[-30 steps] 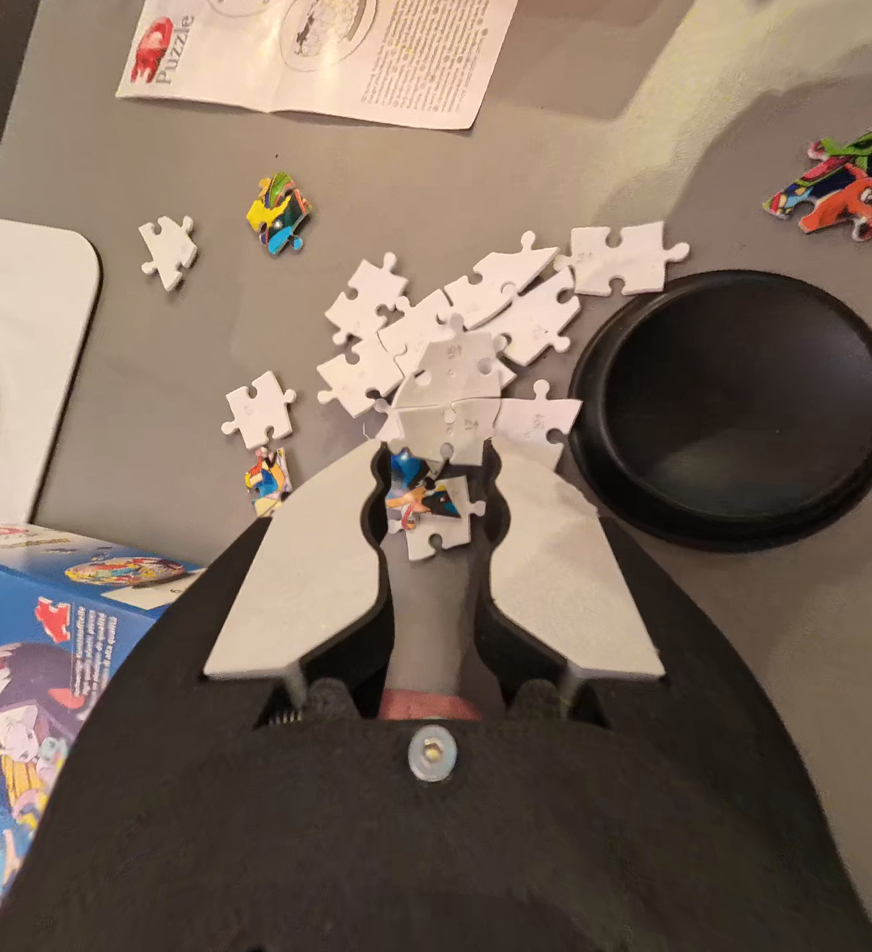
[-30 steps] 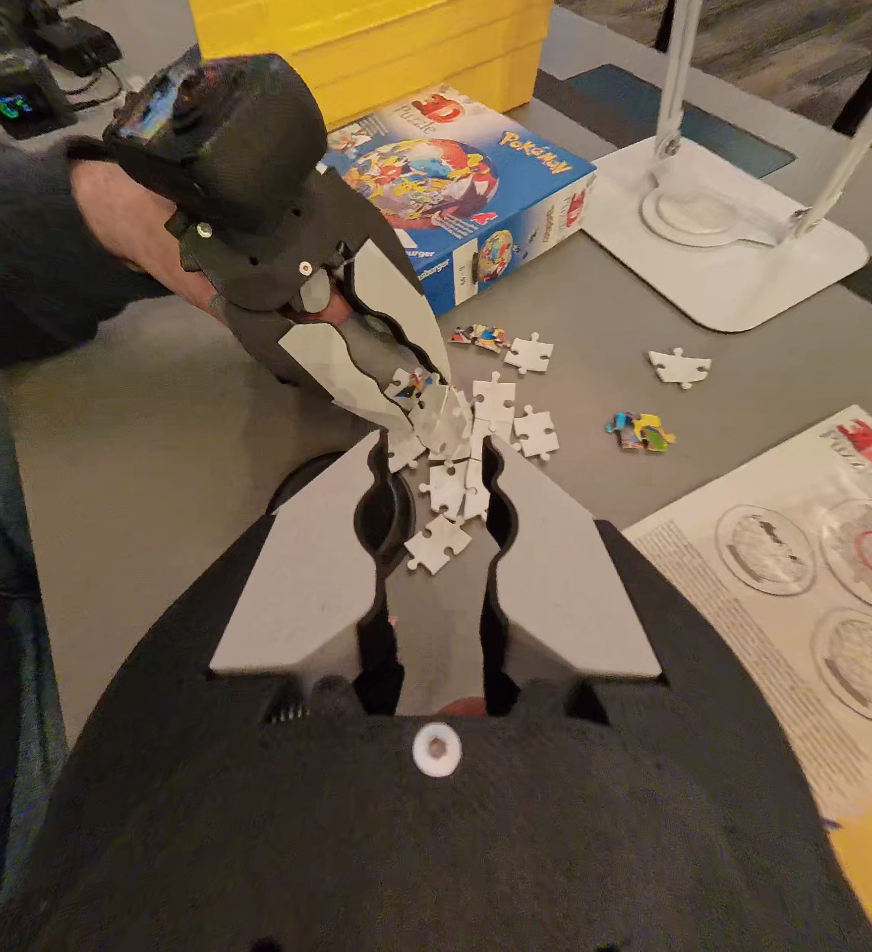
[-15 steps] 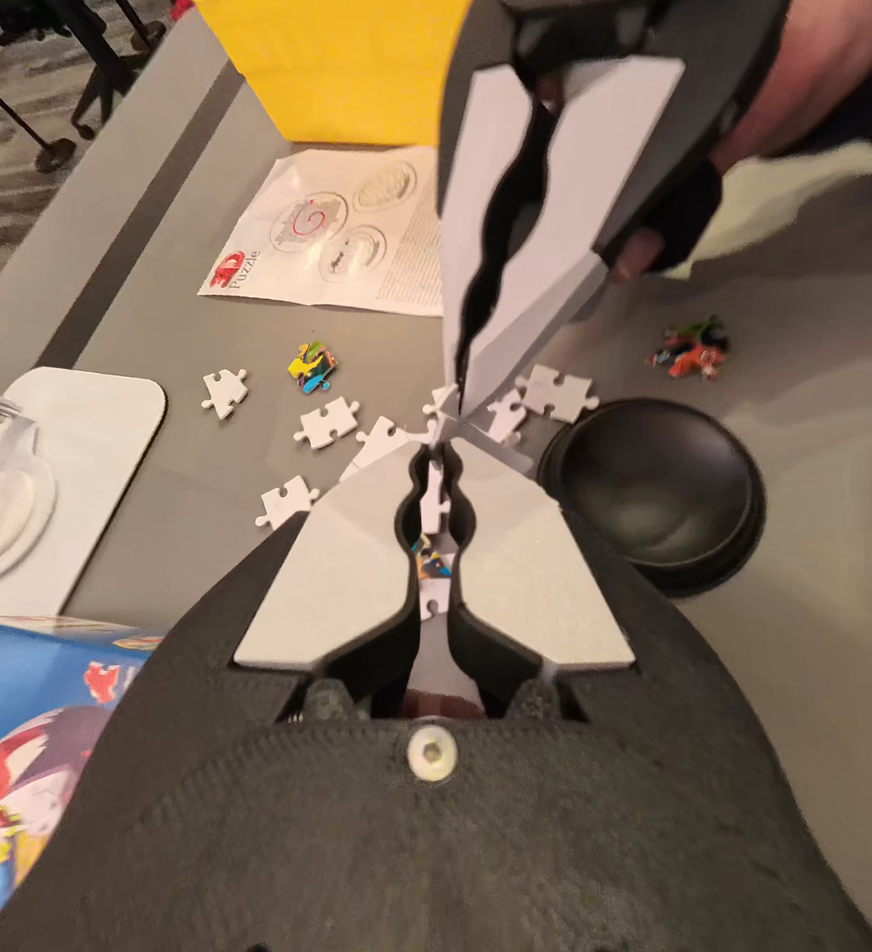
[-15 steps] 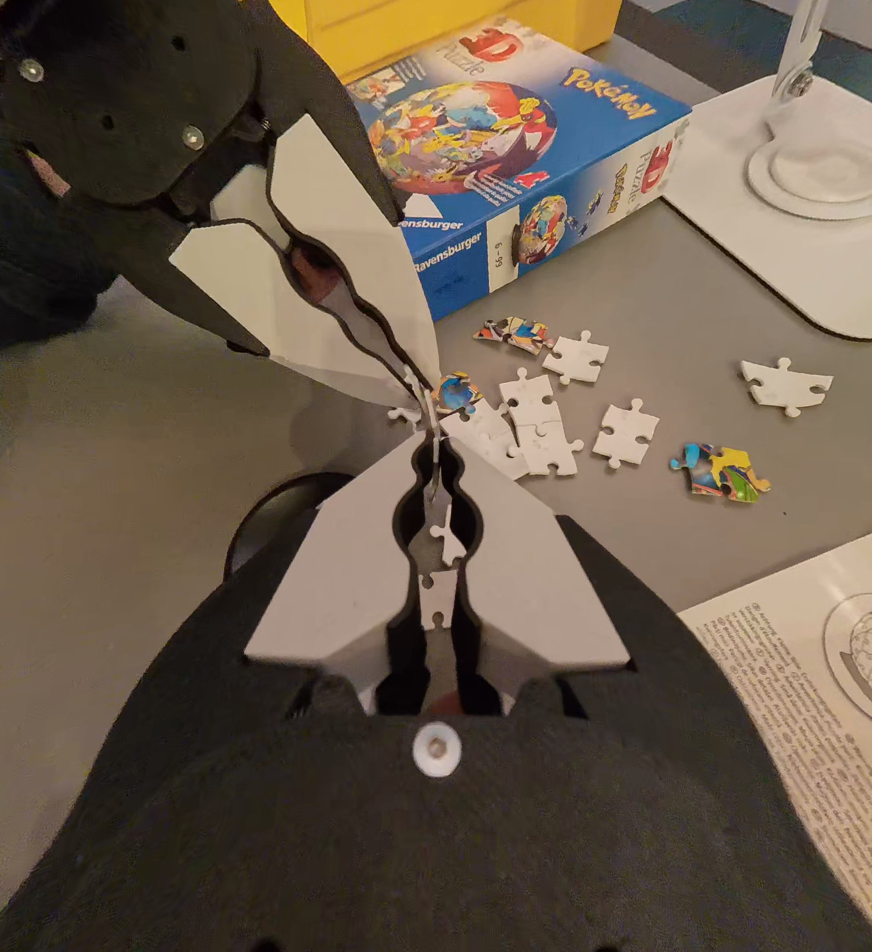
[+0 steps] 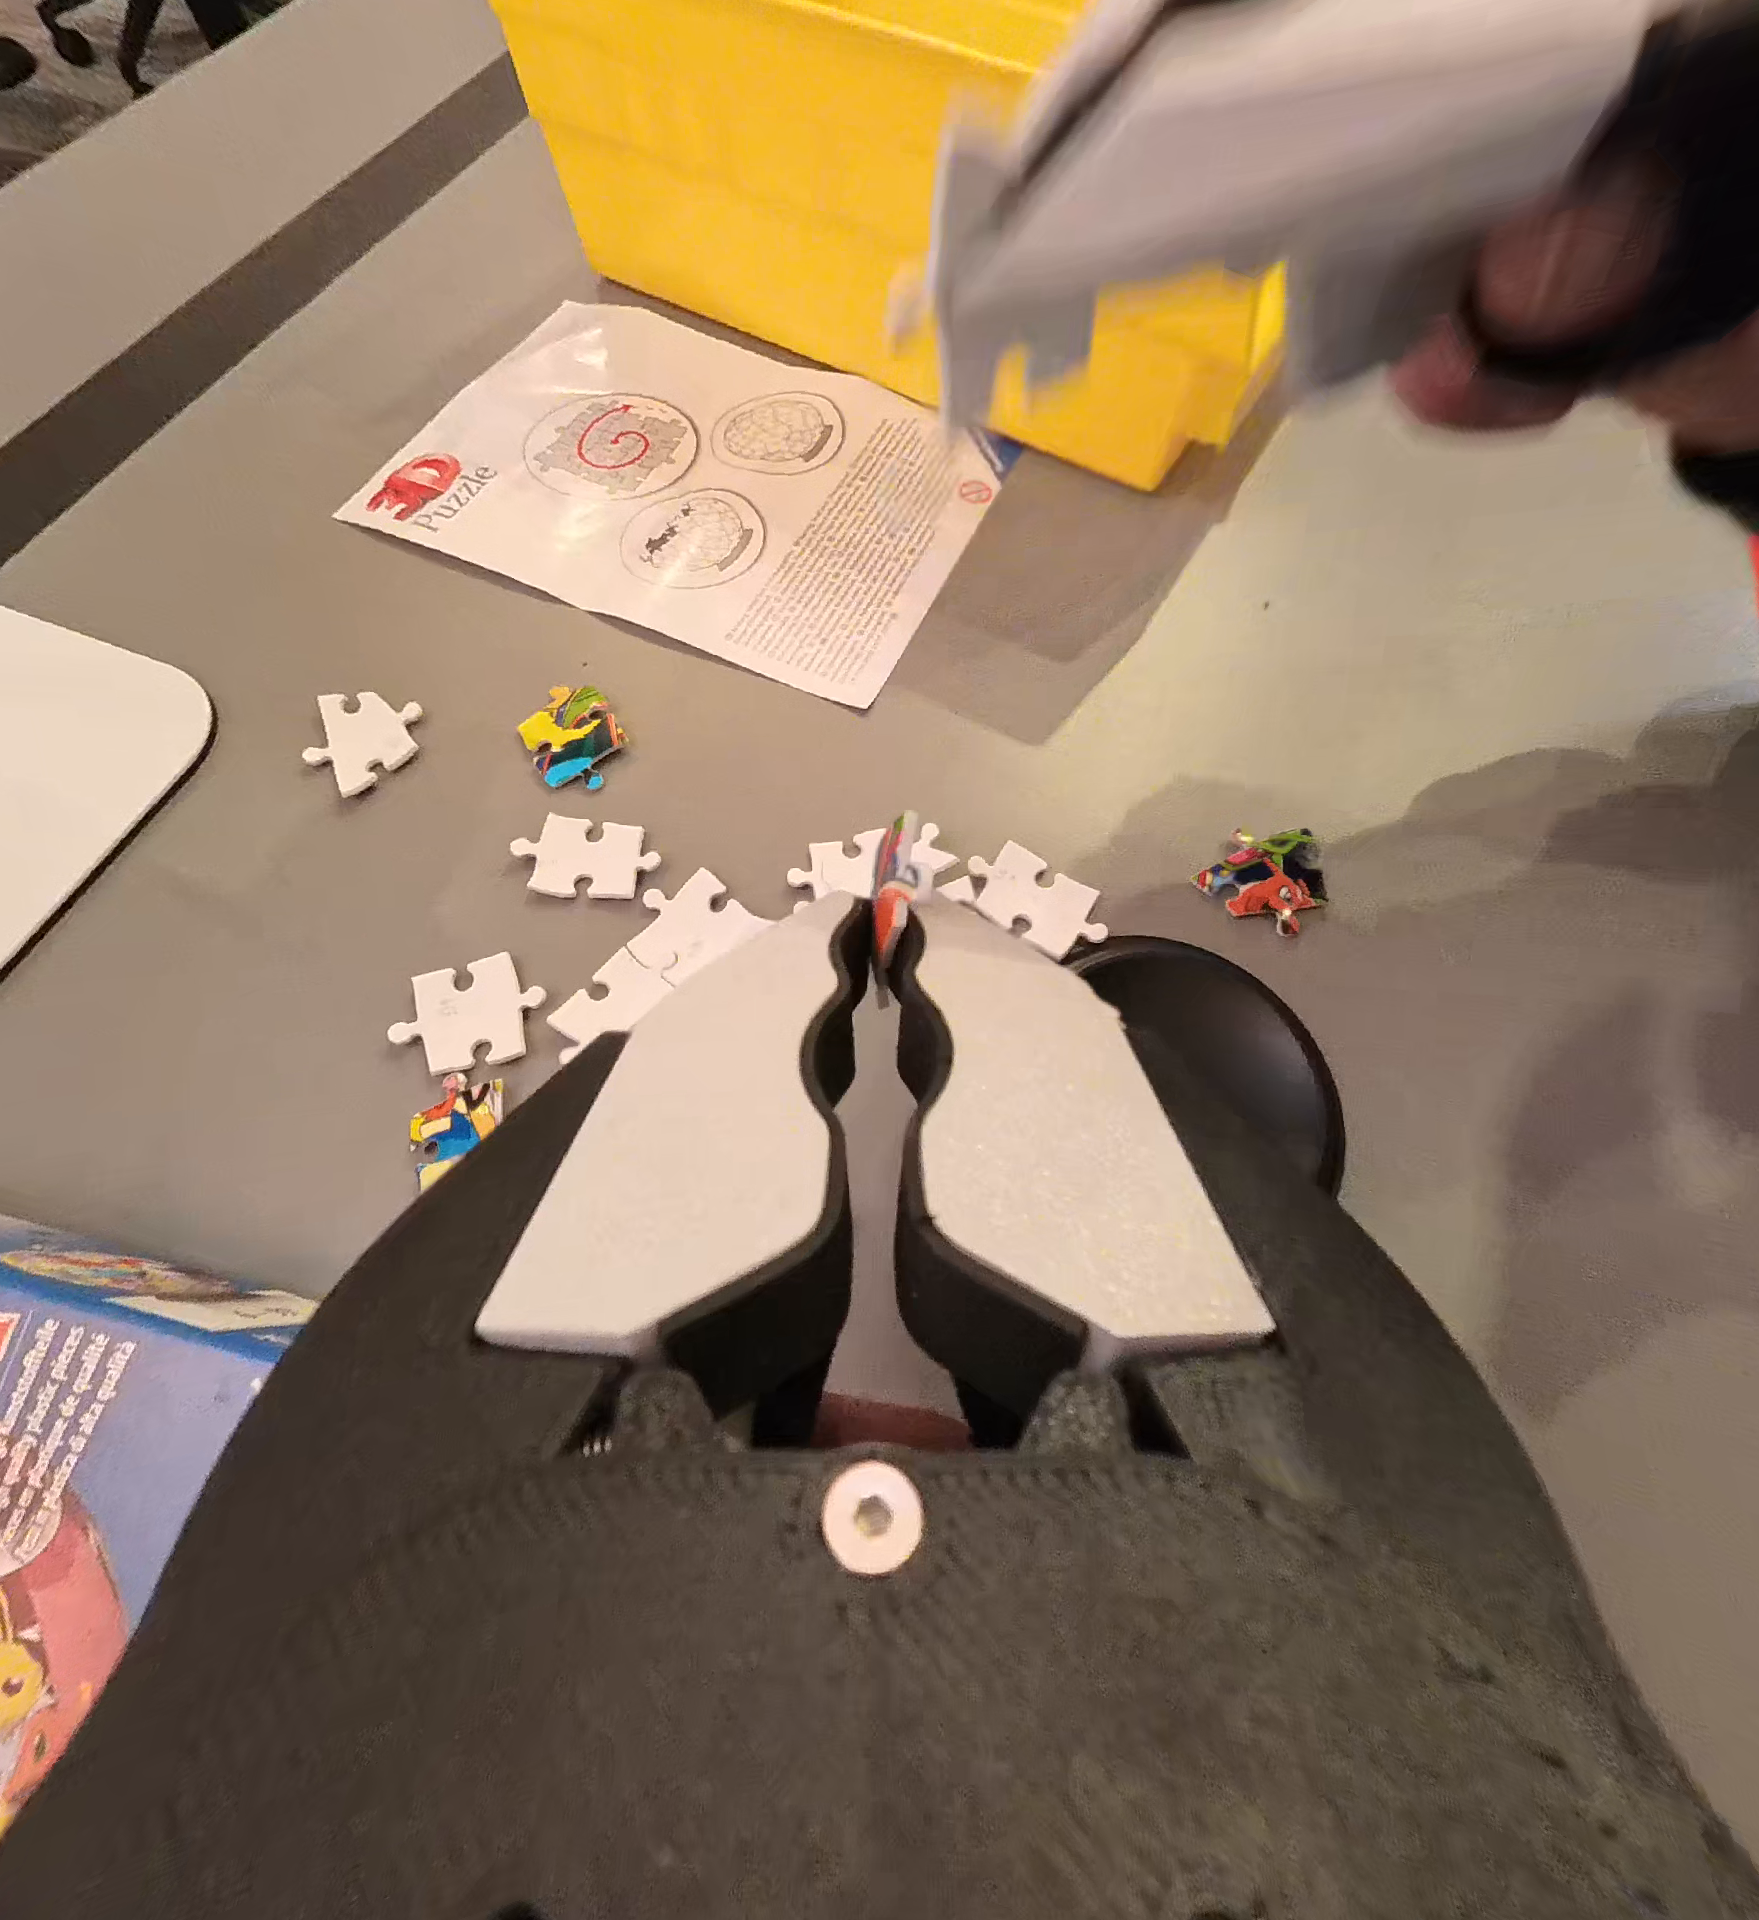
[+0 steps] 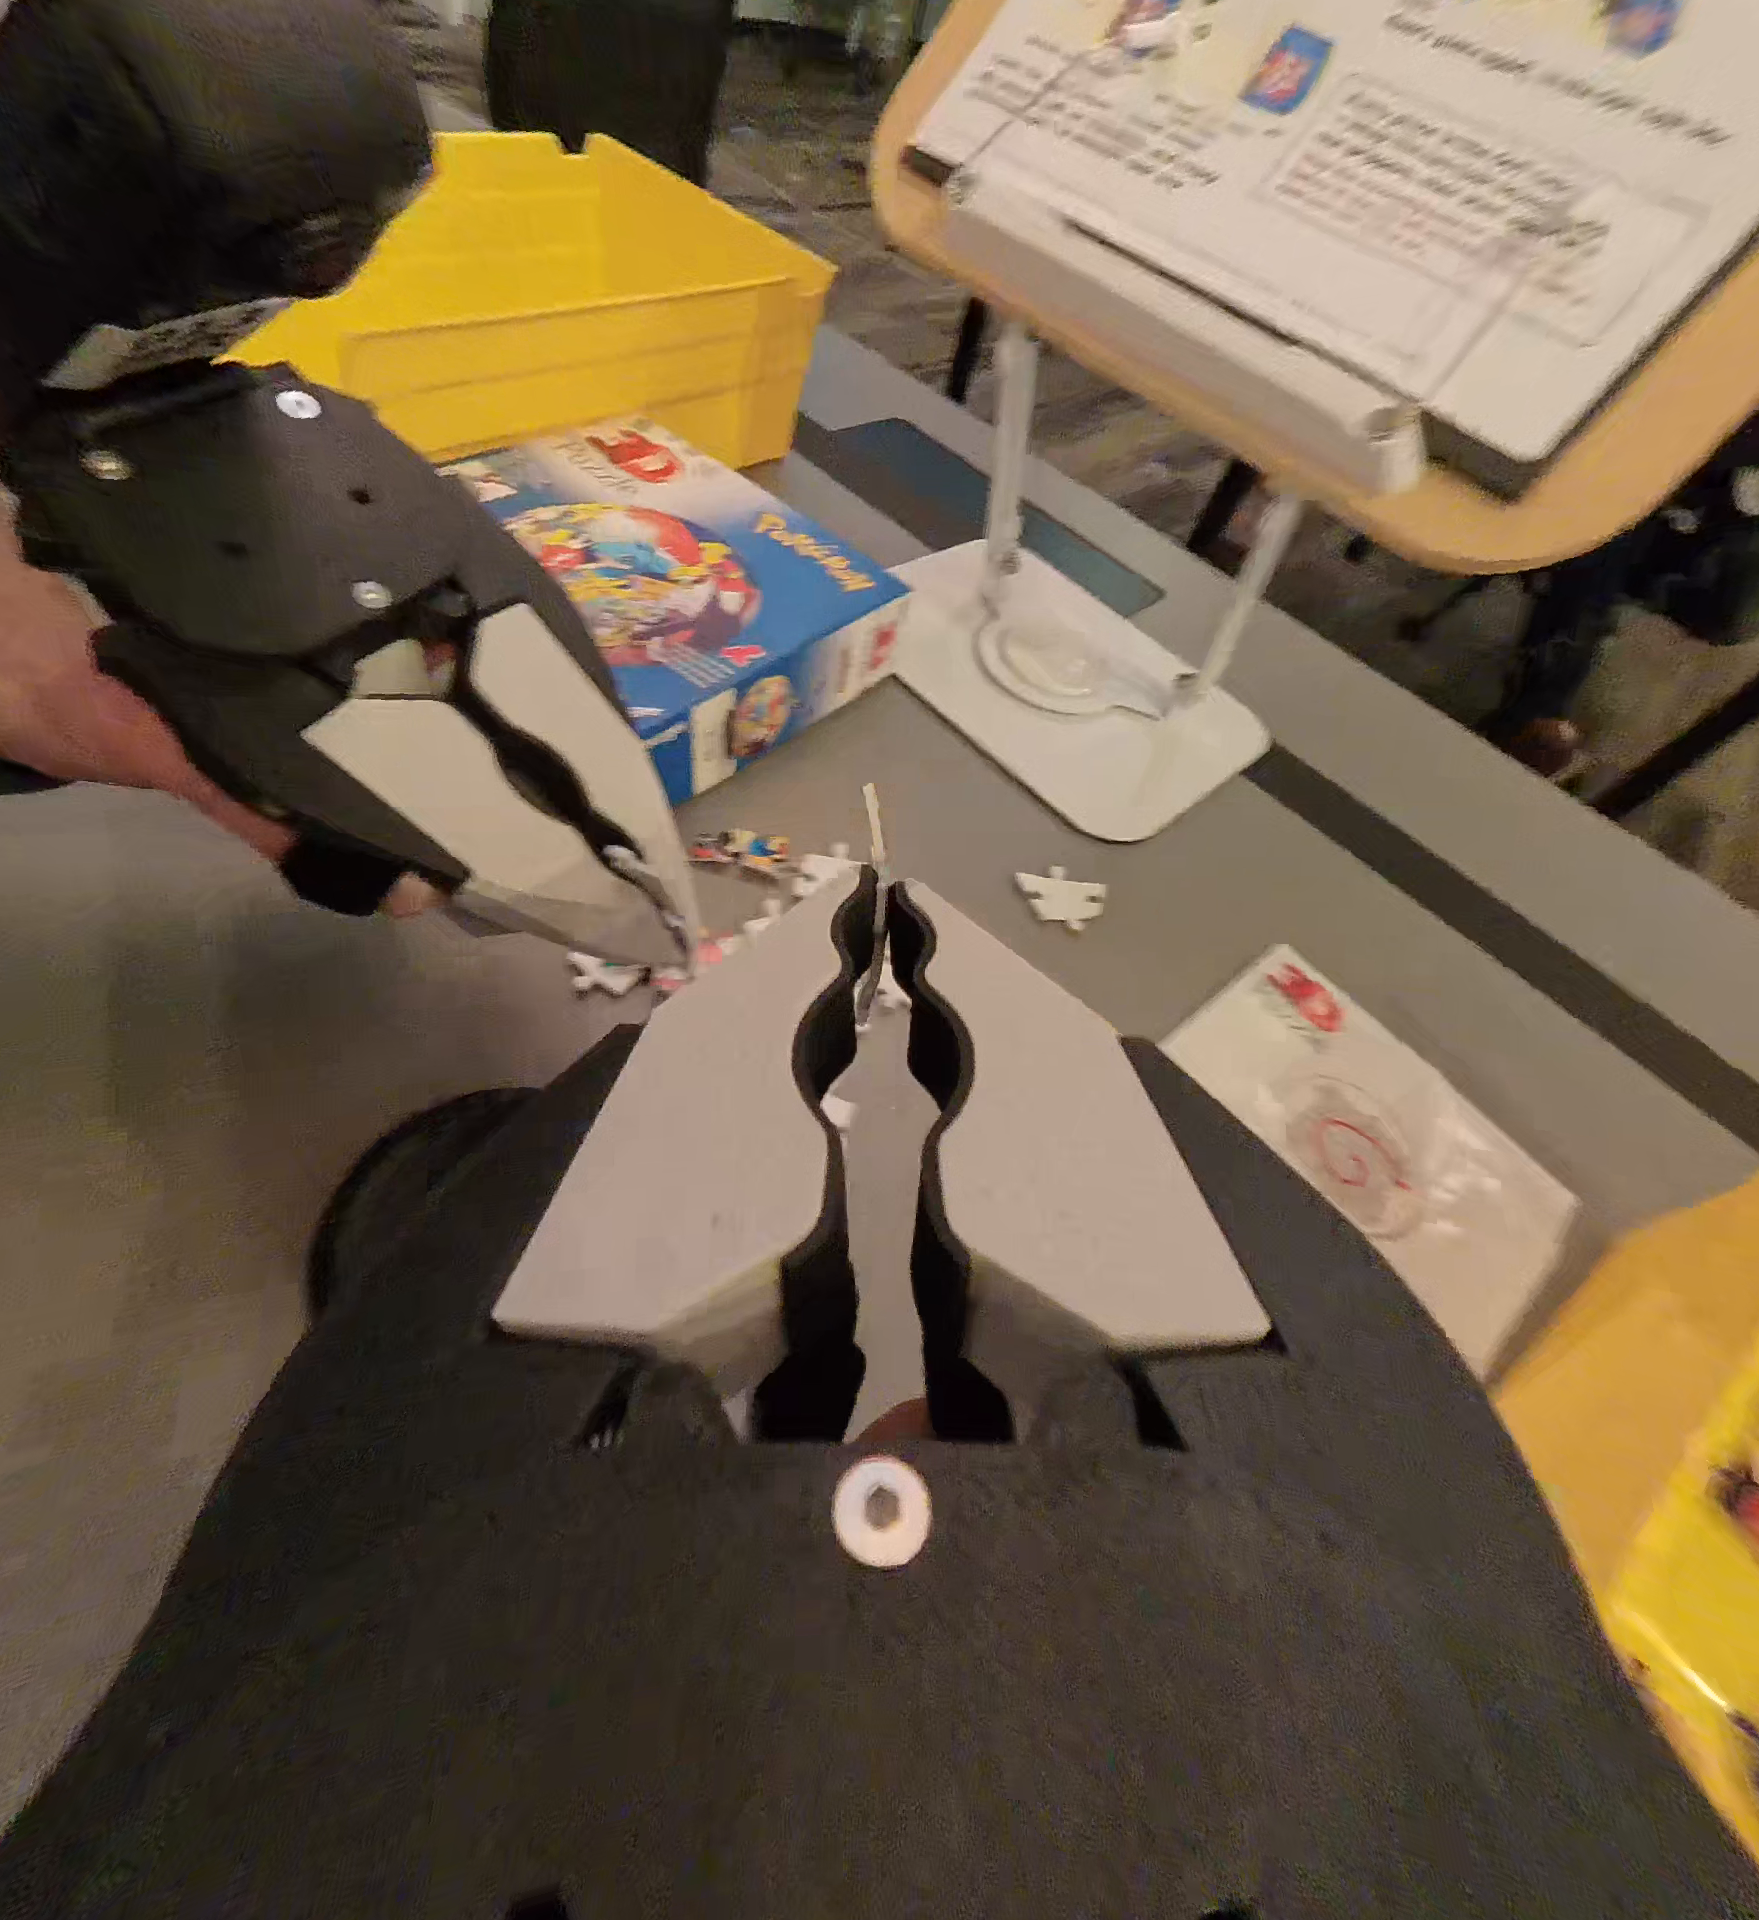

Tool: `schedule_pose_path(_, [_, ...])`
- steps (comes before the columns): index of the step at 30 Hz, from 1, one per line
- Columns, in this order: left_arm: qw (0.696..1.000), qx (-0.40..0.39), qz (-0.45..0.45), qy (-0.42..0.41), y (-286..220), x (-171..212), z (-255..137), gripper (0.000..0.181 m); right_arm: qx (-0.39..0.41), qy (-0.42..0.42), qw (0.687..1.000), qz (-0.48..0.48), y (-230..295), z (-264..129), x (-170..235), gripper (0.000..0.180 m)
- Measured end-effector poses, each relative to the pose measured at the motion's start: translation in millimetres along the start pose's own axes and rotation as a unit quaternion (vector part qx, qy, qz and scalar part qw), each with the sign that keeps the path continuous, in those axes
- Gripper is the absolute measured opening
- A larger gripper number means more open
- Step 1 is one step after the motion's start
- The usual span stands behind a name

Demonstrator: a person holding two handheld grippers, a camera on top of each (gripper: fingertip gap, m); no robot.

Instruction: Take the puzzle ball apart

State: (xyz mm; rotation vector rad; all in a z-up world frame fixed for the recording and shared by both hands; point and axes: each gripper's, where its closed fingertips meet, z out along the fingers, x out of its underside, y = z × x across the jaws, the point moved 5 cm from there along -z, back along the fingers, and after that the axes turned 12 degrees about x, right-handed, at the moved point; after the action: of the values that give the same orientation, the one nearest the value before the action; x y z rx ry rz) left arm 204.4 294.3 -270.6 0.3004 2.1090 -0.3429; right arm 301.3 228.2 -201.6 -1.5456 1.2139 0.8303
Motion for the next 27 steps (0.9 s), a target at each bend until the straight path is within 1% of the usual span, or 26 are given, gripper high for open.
schedule_pose_path(2, [1.0, -0.009, -0.007, -0.004, 3.5, 0.8, -3.5, 0.003, 0.041, 0.001, 0.999, 0.035, -43.6, -18.8, -0.8, 0.0])
schedule_pose_path(5, [1.0, 0.0, -0.014, -0.026, 4.0, -2.7, -8.6, 0.002, 0.133, 0.024, 0.988, 0.075, -118.6, -49.1, 14.3, 0.002])
schedule_pose_path(6, [0.999, 0.001, -0.013, -0.029, 3.7, -4.1, -9.1, 0.002, 0.156, 0.043, 0.982, 0.094, -139.0, -56.4, 23.3, 0.02])
schedule_pose_path(8, [1.0, 0.001, -0.009, -0.029, 2.5, -7.2, -8.6, 0.002, 0.207, 0.106, 0.966, 0.113, -173.9, -64.2, 50.9, 0.075])
schedule_pose_path(9, [0.999, 0.003, -0.007, -0.031, 1.5, -8.9, -8.0, 0.002, 0.216, 0.117, 0.962, 0.117, -184.1, -67.4, 60.5, 0.074])
schedule_pose_path(10, [0.999, 0.006, -0.005, -0.032, -0.3, -10.6, -7.4, 0.002, 0.21, 0.112, 0.963, 0.128, -188.5, -70.3, 64.8, 0.063])
schedule_pose_path(11, [0.999, 0.009, -0.003, -0.032, -2.1, -12.2, -7.0, 0.002, 0.202, 0.108, 0.963, 0.139, -190.8, -73.7, 66.7, 0.057])
schedule_pose_path(12, [0.999, 0.012, -0.002, -0.032, -4.0, -13.5, -6.8, 0.002, 0.2, 0.094, 0.965, 0.143, -191.6, -78.4, 63.8, 0.042])
schedule_pose_path(13, [0.999, 0.017, -0.004, -0.034, -5.8, -15.2, -6.4, 0.002, 0.196, 0.068, 0.968, 0.139, -188.1, -82.6, 55.9, 0.022])
schedule_pose_path(14, [0.999, 0.022, -0.004, -0.036, -7.9, -17.1, -6.1, 0.002, 0.182, 0.055, 0.974, 0.126, -179.5, -83.4, 48.7, 0.007])
schedule_pose_path(15, [0.999, 0.025, -0.002, -0.036, -9.4, -18.9, -5.5, 0.002, 0.176, 0.059, 0.977, 0.102, -170.9, -81.2, 45.4, 0.0])
schedule_pose_path(17, [0.999, 0.023, 0.006, -0.03, -10.6, -21.4, -3.9, 0.002, 0.185, 0.091, 0.977, 0.059, -164.3, -73.2, 51.4, 0.0])
schedule_pose_path(18, [0.999, 0.026, 0.007, -0.03, -11.4, -22.3, -3.4, 0.002, 0.181, 0.112, 0.976, 0.055, -164.6, -67.2, 60.5, 0.0])
schedule_pose_path(20, [0.999, 0.029, 0.009, -0.031, -13.1, -23.4, -3.5, 0.002, 0.159, 0.157, 0.972, 0.079, -167.4, -55.0, 84.3, 0.002])
schedule_pose_path(21, [0.999, 0.029, 0.01, -0.031, -13.9, -23.4, -3.8, 0.002, 0.144, 0.157, 0.972, 0.095, -166.1, -53.1, 86.3, 0.021])
schedule_pose_path(22, [0.999, 0.033, 0.009, -0.031, -15.4, -23.3, -4.1, 0.002, 0.129, 0.125, 0.979, 0.098, -160.7, -55.5, 76.5, 0.026])
schedule_pose_path(23, [0.999, 0.038, 0.009, -0.033, -17.1, -23.5, -4.3, 0.002, 0.093, 0.081, 0.988, 0.093, -146.7, -59.7, 59.3, 0.024])
schedule_pose_path(24, [0.998, 0.042, 0.009, -0.035, -18.9, -24.0, -4.1, 0.002, 0.031, 0.04, 0.994, 0.092, -125.0, -63.4, 39.7, 0.018])
schedule_pose_path(26, [0.997, 0.061, 0.018, -0.037, -24.9, -27.5, -1.8, 0.002, -0.088, -0.014, 0.991, 0.097, -75.0, -64.5, 6.3, 0.026])
schedule_pose_path(27, [0.997, 0.068, 0.025, -0.037, -28.0, -30.2, -0.1, 0.002, -0.129, -0.017, 0.988, 0.082, -50.5, -60.4, -1.8, 0.031])
